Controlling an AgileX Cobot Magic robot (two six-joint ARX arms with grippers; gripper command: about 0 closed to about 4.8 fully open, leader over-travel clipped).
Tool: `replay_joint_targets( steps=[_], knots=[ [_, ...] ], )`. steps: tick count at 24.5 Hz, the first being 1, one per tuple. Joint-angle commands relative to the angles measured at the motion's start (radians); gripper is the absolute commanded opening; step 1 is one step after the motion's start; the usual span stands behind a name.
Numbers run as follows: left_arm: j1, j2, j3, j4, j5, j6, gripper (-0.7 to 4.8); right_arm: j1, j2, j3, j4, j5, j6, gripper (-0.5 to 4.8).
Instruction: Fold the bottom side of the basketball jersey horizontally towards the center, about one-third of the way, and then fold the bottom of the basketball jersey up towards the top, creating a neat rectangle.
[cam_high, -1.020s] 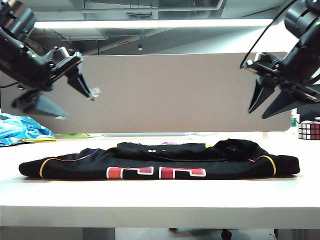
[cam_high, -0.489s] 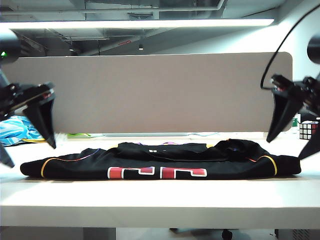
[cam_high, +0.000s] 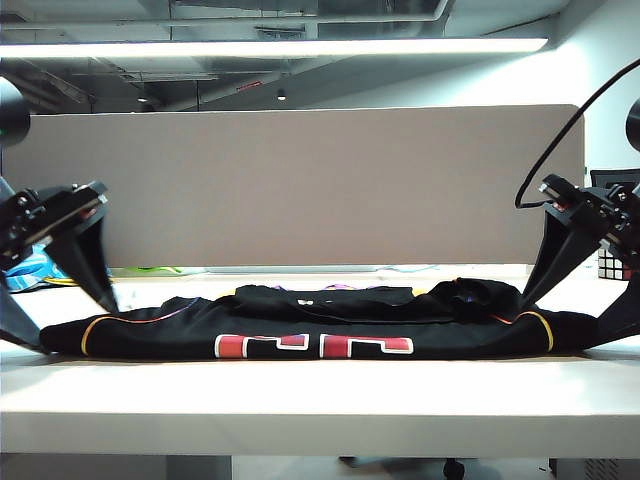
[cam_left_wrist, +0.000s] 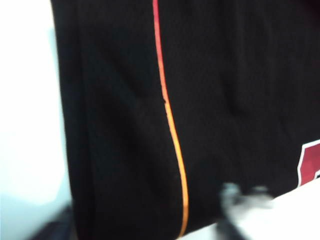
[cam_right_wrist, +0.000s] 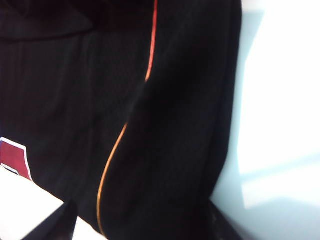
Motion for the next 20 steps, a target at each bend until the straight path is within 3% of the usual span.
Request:
replay_joint_targets(
  steps=[1,3,5,7,9,13,16,20],
  knots=[
    [0.0,0.013,-0.008,0.014,0.045,-0.018,2.48,0.002,0.008,-0.011,-0.002,0.024,0.013,2.82],
    [0.0,0.014,-0.008,0.018,0.045,-0.024,2.08,0.002,0.008,-0.011,-0.002,0.023,0.013,2.04],
    [0.0,0.014,-0.008,0.015,0.05,-0.007,0.72,0.002,0.008,-0.011,-0.001,0.006,0.007,0.6],
    [0.0,0.013,-0.008,0.017,0.069,0.015,-0.05,0.002,0.008,-0.011,0.002,-0.015,0.004,-0.08],
    [0.0,0.008,-0.008,0.008,0.092,0.016,-0.06,0.002,0.006,-0.011,-0.007,-0.043,0.005,-0.06],
    [-0.006,-0.153,-0.008,-0.213,0.106,0.042,-0.06,0.003,-0.124,-0.041,-0.25,-0.063,-0.126,-0.06],
    [-0.027,-0.288,-0.013,-0.303,0.112,0.041,-0.06,0.014,-0.27,-0.097,-0.343,-0.062,-0.146,-0.06],
    [-0.075,-0.47,-0.04,-0.359,0.105,-0.02,-0.06,0.041,-0.489,-0.16,-0.446,-0.061,-0.13,-0.06]
  ],
)
